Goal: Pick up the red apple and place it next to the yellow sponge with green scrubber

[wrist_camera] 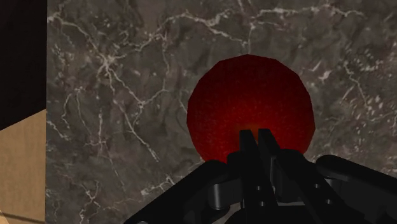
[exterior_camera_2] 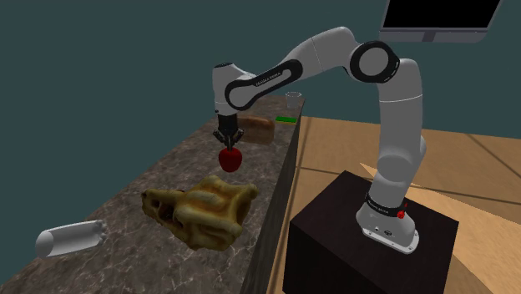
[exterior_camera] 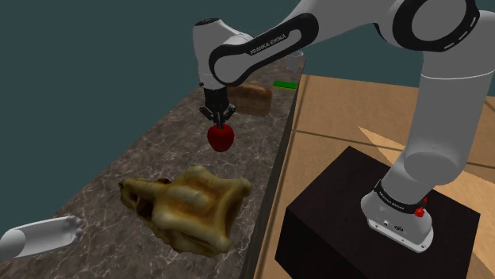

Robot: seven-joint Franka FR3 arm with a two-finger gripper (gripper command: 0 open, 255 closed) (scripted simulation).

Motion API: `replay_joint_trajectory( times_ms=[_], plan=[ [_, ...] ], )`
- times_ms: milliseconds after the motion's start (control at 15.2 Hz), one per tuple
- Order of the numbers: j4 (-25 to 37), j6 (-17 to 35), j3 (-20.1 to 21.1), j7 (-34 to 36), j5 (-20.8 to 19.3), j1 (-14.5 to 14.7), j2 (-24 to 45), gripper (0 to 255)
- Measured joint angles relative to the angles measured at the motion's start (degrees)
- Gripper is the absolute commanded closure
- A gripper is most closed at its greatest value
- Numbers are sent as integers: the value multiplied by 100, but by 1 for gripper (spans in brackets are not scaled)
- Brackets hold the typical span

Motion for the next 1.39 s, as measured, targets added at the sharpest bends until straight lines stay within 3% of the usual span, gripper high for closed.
replay_joint_trajectory(
  times_ms=[396,1386],
  plan=[
    [59,-83,5,-16,16,-4,-17,255],
    [903,-1125,73,-123,171,2,-247,255]
  ],
)
